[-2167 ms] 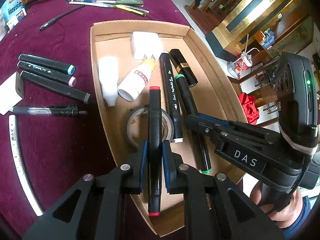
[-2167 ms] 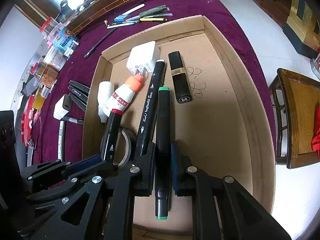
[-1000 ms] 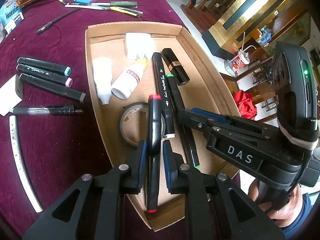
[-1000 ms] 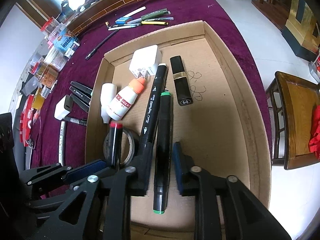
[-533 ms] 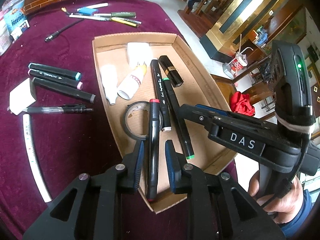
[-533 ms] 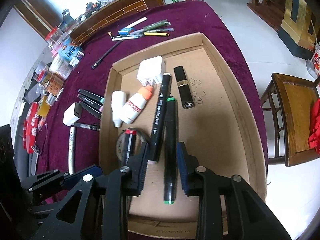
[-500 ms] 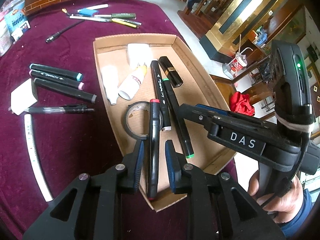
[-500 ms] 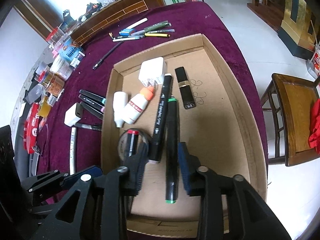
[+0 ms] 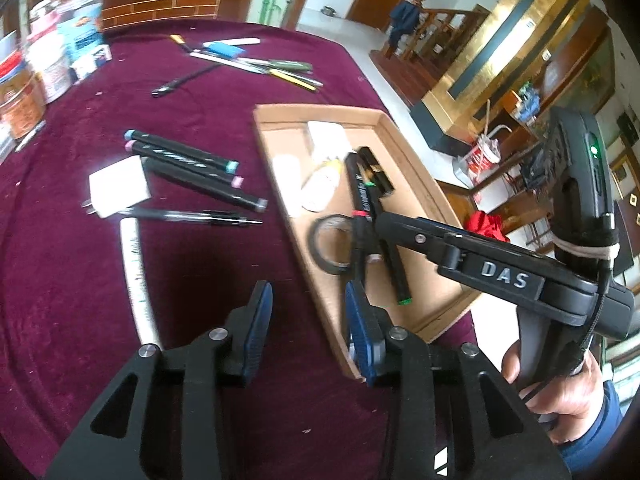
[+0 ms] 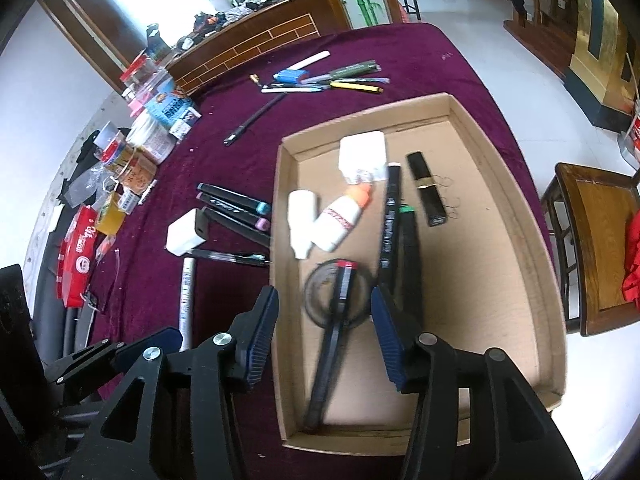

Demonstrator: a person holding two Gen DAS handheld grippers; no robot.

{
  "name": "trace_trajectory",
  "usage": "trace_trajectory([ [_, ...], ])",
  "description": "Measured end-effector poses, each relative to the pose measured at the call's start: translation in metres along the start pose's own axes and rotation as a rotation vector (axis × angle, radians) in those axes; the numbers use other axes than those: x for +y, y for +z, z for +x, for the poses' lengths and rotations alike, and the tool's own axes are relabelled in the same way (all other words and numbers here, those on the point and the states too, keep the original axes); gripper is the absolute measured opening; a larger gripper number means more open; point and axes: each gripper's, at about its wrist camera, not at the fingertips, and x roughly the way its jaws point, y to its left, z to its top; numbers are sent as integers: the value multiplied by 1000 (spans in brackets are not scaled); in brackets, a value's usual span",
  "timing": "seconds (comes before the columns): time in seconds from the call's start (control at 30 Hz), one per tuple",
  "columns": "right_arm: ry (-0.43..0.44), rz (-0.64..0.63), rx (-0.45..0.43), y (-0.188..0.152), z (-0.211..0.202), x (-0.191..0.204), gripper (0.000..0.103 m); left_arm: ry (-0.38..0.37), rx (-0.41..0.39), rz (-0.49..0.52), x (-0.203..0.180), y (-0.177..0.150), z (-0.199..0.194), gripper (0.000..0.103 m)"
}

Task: Organize rigid objects
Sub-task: 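Lower and open the left tool over the tray while the right tool releases its marker, then grasp the white paint marker with the left tool while the right tool grasps the black ballpoint pen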

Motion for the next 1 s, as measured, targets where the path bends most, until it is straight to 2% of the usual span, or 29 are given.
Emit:
trace_trajectory([
  [0.27, 25, -49, -5, 1, 2, 35, 46, 61, -47, -83, 54, -9, -23, 36],
  [0.33, 34, -63, -2, -1, 2, 41, 48, 76, -50, -116, 70, -15, -24, 44],
  [0.53, 58, -63, 18, -6, 9, 47, 49, 107, -8, -220, 112, -31, -15, 44],
  [0.77, 72, -101, 46, -14, 14, 53, 49, 156, 41, -190, 112, -30, 10, 44],
  [0.97, 85, -122, 69, -18, 18, 53, 49, 196, 52, -145, 110, -17, 33, 44],
  [1.0, 89, -126, 72, -18, 18, 53, 49, 217, 66, -133, 110, -16, 38, 37],
])
